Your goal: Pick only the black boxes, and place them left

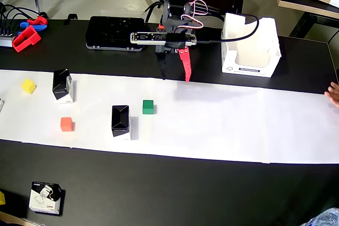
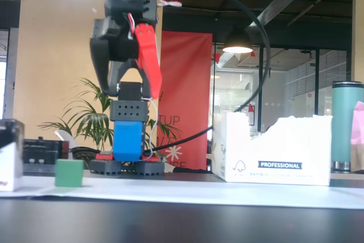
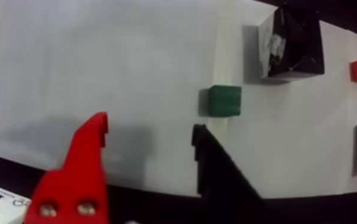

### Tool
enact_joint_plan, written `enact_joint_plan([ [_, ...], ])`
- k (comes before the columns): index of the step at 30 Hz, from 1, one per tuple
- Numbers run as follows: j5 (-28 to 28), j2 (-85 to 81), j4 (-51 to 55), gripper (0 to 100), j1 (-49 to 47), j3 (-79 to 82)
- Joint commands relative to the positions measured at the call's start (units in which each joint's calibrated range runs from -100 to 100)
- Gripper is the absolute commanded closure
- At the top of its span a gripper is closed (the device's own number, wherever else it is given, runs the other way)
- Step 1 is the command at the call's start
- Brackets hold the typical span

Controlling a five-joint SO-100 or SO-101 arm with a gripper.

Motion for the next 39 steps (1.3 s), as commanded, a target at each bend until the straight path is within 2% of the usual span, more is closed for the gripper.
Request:
enact_joint_plan([
  [1,-0.3,6.4,0.1,73,2.6,-13.6],
  [8,-0.4,13.5,1.0,73,4.3,-24.1],
  [13,-0.4,15.3,17.0,73,4.2,-31.1],
  [16,-0.3,18.0,21.5,73,4.2,-31.6],
  [20,-0.3,19.5,21.6,73,4.0,-32.1],
  [27,-0.4,22.3,21.0,73,2.9,-45.7],
  [32,-0.4,32.3,21.0,58,4.8,-53.7],
  [39,-0.2,38.6,21.0,57,4.8,-60.1],
])
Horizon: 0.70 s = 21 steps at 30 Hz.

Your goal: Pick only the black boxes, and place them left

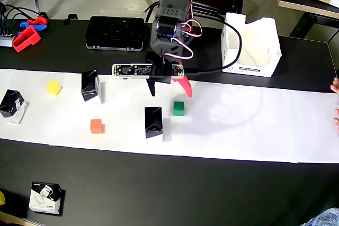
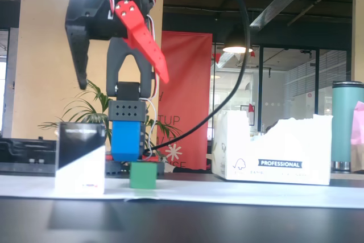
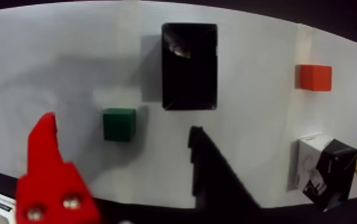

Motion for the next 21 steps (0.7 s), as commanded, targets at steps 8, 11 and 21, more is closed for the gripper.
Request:
enact_joint_plan([
  [8,0.4,3.8,-1.8,57,-0.2,-15.3],
  [11,0.4,6.9,-5.1,57,-0.3,-15.1],
  [21,0.4,12.7,-7.7,58,0.6,-14.9],
])
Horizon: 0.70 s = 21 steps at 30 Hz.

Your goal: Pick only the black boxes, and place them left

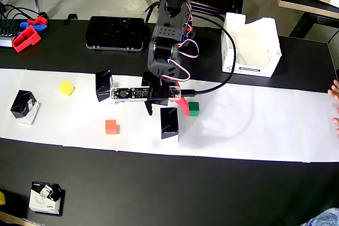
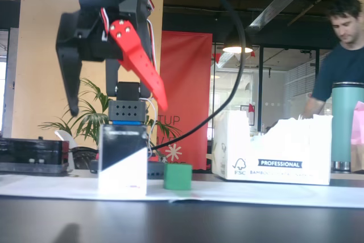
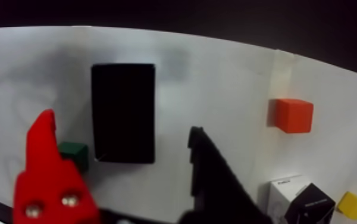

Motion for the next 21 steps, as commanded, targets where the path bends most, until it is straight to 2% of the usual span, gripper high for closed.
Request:
enact_joint_plan([
  [1,0.1,-0.2,-1.4,58,1.3,-5.8],
  [14,0.1,4.0,-1.4,59,7.4,-6.6],
  [19,-0.1,4.0,-1.4,84,7.3,-6.6],
  [21,0.0,4.0,-1.4,90,7.3,-6.6],
])
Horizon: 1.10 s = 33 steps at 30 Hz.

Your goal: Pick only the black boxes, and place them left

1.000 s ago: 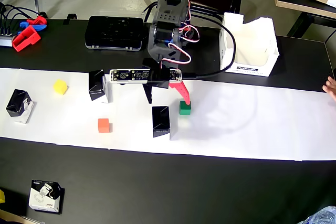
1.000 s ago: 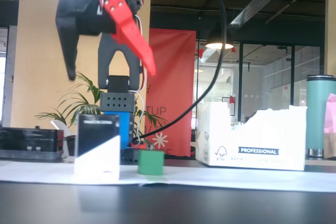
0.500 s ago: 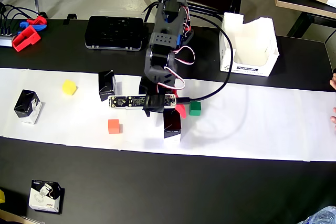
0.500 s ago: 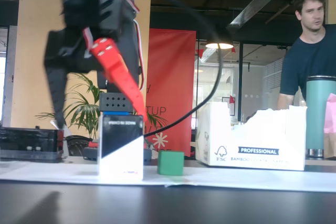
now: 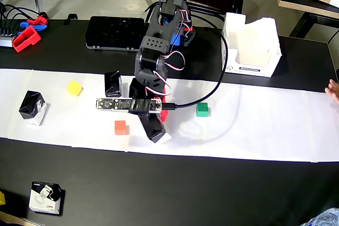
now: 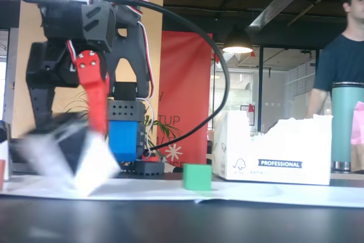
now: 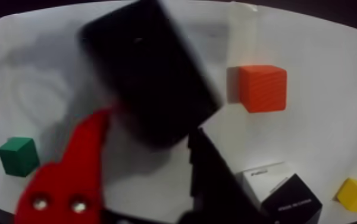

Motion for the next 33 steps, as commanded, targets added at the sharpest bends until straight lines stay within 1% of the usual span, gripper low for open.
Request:
enact_joint_plan([
  [1,0.0,-2.3,-1.4,91,1.3,-6.6],
  [8,-0.1,-2.3,-1.4,89,0.8,-6.6],
  [9,-0.3,-2.5,-1.4,83,0.8,-6.7],
  [10,-0.3,-2.8,-1.5,73,1.3,-6.4],
  [11,-0.4,-3.1,-2.4,65,1.5,-5.2],
  [12,-0.4,-3.2,-3.9,63,1.6,-3.5],
  [15,-0.4,-6.1,-13.6,63,0.2,0.7],
  [18,-0.4,-9.3,-25.0,63,-6.3,6.7],
  [19,-0.1,-10.1,-26.7,63,-8.5,8.2],
  [22,-0.4,-13.2,-27.0,63,-16.7,9.7],
  [24,-0.4,-16.1,-27.1,63,-18.7,12.7],
  [26,-0.4,-18.3,-27.1,63,-17.0,15.4],
  [30,0.0,-18.9,-26.9,63,-5.0,15.6],
  [33,-0.3,-19.5,-26.9,63,-3.9,15.4],
])
